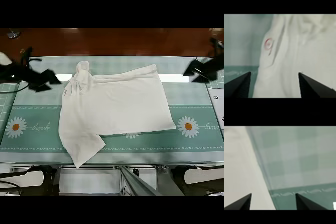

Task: Fold the shirts.

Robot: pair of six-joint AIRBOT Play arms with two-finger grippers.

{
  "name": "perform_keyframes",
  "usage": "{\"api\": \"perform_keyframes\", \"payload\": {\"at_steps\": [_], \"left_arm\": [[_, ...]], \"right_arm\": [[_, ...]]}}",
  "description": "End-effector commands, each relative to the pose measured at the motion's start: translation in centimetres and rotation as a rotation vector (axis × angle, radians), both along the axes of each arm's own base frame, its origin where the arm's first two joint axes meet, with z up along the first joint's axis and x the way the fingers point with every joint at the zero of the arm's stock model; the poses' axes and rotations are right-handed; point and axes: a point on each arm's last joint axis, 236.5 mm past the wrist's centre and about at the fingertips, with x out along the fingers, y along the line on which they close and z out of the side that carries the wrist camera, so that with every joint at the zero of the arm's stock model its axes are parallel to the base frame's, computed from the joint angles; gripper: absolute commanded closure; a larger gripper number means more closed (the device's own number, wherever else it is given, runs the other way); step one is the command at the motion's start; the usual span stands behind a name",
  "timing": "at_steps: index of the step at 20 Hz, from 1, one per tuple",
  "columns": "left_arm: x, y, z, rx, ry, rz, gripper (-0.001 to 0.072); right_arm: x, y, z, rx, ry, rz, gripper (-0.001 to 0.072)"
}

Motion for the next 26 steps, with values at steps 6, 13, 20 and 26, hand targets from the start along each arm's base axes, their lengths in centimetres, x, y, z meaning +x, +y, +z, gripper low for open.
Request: {"api": "perform_keyframes", "payload": {"at_steps": [6, 13, 20, 26], "left_arm": [[-16.7, -1.8, -5.6, -0.276, 0.247, 0.151, 0.0003], [-17.3, -3.5, -7.2, -0.38, 0.165, 0.223, 0.0004], [-16.4, -6.4, -9.6, -0.327, 0.095, 0.165, 0.0593], [-14.3, -5.9, -8.0, -0.316, 0.03, 0.129, 0.0675]], "right_arm": [[-12.3, 5.1, -4.8, 0.075, -0.109, -0.027, 0.0086], [-14.6, 12.0, -4.7, 0.171, -0.12, 0.074, 0.0086], [-12.4, 5.6, -3.0, 0.158, -0.207, -0.181, 0.0086], [-21.3, 2.7, -9.4, 0.121, 0.108, -0.311, 0.0086]]}}
